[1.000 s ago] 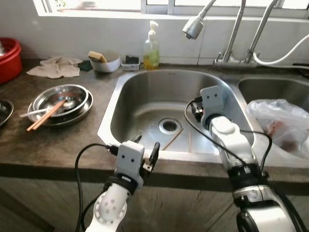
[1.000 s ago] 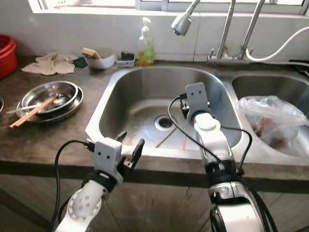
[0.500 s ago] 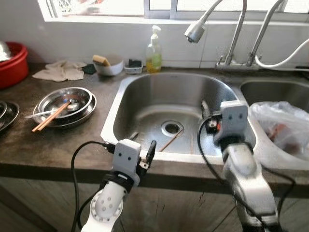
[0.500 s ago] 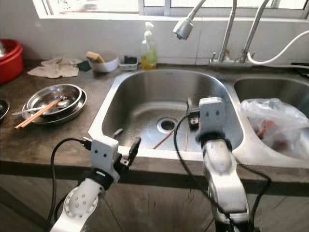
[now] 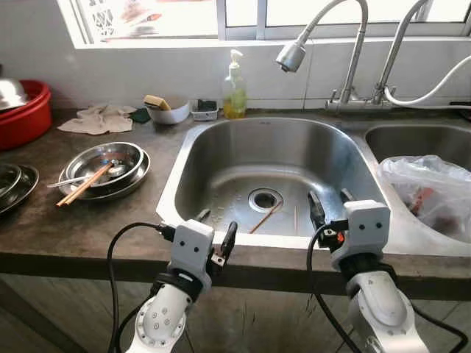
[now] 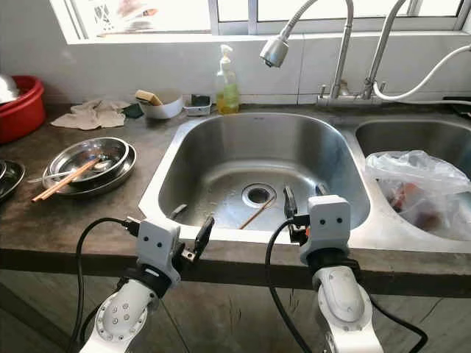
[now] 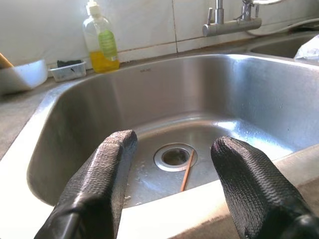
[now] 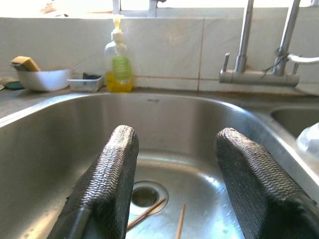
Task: Kitchen organization
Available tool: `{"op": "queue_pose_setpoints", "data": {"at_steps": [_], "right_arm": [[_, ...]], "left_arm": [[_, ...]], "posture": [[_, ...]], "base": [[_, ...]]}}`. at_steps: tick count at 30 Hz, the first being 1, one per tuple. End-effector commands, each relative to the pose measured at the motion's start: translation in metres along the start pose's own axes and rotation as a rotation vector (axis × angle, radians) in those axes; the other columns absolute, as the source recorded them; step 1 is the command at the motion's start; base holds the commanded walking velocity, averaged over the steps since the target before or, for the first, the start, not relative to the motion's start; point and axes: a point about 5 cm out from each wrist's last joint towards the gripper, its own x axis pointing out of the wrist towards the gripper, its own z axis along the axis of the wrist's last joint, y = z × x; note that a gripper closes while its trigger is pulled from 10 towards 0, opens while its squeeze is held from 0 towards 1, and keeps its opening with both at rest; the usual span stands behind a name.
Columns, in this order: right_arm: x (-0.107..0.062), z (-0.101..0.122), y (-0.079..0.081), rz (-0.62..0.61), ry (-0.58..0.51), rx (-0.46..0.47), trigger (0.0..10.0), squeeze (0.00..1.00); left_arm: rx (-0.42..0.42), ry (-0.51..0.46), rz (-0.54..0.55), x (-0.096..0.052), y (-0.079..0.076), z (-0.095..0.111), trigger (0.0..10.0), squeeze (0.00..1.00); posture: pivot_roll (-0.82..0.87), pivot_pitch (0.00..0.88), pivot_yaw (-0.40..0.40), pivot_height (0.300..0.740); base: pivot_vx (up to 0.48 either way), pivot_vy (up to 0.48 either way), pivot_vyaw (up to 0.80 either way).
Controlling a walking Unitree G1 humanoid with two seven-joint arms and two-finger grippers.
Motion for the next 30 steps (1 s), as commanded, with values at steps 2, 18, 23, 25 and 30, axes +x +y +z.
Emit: {"op": "queue_pose_setpoints", "data": {"at_steps": [2, 18, 23, 25, 30], "right_arm": [[-0.0011, 0.0040, 0.0058, 0.014, -0.018, 0.011, 10.0, 0.00], [0.0042, 0.0000, 0.0064, 0.029, 0.012, -0.006, 10.0, 0.00], [0.0031, -0.0029, 0.0085, 0.036, 0.024, -0.009, 10.0, 0.00], [0.0034, -0.0030, 0.0082, 0.033, 0.026, -0.011, 10.0, 0.00], [0.0039, -0.0035, 0.0084, 0.031, 0.030, -0.009, 10.0, 0.00]], "left_arm": [[-0.002, 0.014, -0.010, -0.0017, -0.0031, -0.0031, 10.0, 0.00], [-0.010, 0.041, 0.005, -0.0069, -0.0029, -0.0072, 10.0, 0.00], [-0.008, 0.042, 0.007, -0.0071, -0.0040, -0.0074, 10.0, 0.00], [-0.016, 0.041, 0.008, -0.0066, -0.0044, -0.0071, 10.0, 0.00], [-0.020, 0.034, 0.005, -0.0049, -0.0053, -0.0053, 10.0, 0.00]], "posture": [[0.10, 0.024, 0.023, 0.740], [0.10, 0.036, 0.006, 0.740], [0.10, 0.036, 0.006, 0.740], [0.10, 0.036, 0.003, 0.740], [0.11, 0.039, 0.002, 0.740]], "base": [[-0.122, 0.000, 0.00], [-0.282, 0.000, 0.00], [-0.316, 0.000, 0.00], [-0.321, 0.000, 0.00], [-0.321, 0.000, 0.00]]}}
